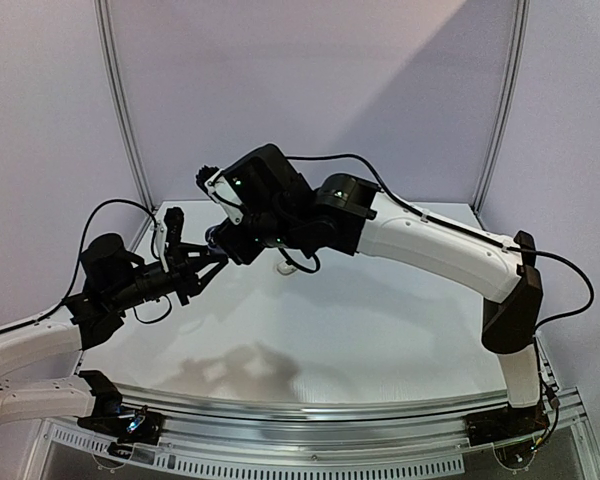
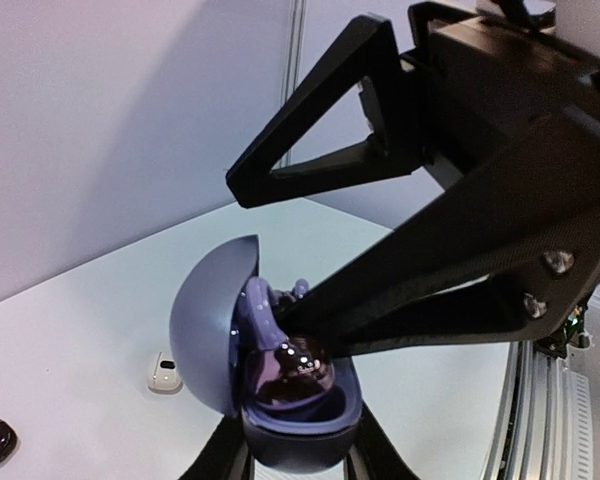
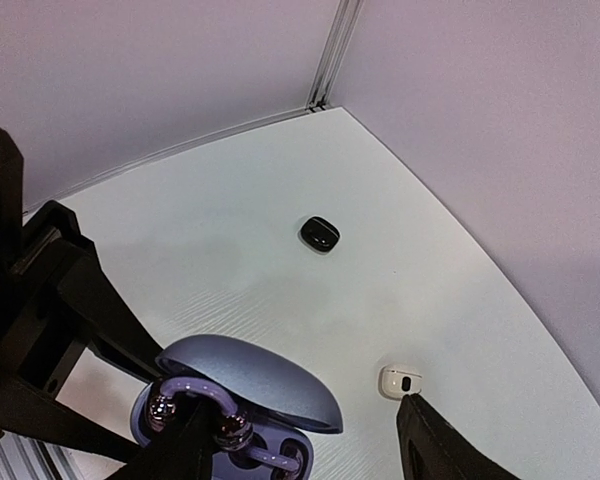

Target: Insert the wireless bluetooth earbuds into the charging case

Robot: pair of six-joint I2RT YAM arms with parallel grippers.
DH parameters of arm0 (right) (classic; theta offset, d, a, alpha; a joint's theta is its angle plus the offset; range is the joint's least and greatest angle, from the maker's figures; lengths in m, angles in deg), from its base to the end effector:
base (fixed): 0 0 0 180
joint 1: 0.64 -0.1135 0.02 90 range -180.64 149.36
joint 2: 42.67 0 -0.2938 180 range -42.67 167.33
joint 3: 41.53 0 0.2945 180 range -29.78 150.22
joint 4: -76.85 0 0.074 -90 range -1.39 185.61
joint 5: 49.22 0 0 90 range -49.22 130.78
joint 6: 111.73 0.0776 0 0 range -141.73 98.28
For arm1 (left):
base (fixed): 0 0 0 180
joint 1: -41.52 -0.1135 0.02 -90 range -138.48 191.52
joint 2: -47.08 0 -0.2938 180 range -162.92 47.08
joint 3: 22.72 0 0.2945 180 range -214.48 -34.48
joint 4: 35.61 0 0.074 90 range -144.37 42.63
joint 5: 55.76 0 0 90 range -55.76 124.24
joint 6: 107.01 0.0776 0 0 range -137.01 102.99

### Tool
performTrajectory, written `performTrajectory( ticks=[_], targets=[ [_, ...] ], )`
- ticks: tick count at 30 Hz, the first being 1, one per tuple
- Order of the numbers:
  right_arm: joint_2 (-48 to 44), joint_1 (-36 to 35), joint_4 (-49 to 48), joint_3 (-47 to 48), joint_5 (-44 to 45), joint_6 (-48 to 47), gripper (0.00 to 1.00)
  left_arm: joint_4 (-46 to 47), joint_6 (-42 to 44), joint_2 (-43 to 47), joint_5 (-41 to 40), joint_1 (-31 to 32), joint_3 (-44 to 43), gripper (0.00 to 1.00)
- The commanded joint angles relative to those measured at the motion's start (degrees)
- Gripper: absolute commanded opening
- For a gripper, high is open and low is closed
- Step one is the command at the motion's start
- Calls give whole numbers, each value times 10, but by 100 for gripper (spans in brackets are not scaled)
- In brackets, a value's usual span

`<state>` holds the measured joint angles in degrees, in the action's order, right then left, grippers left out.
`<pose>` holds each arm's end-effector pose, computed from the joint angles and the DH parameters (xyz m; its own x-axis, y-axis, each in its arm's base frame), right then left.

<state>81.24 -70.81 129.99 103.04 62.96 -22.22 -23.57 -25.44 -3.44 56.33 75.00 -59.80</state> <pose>0.2252 0.5380 0.3829 -0.1756 -0.5104 -0.8418 -0.7646 0.6094 -0.2099 0.2053 -0.1708 0.2683 -0.1411 -0.0696 -0.9876 0.8128 0.5613 -0.1556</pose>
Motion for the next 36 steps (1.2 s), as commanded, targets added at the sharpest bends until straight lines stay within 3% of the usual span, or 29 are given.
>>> performTrajectory(
  ticks=[1,36],
  targets=[
    [16,-4,111,-27,-17,2,63,85,-10,12,-15,-2,-10,0],
    [-11,7,110,-31,-113,38,65,93,-15,11,-10,-1,-7,0]
  ],
)
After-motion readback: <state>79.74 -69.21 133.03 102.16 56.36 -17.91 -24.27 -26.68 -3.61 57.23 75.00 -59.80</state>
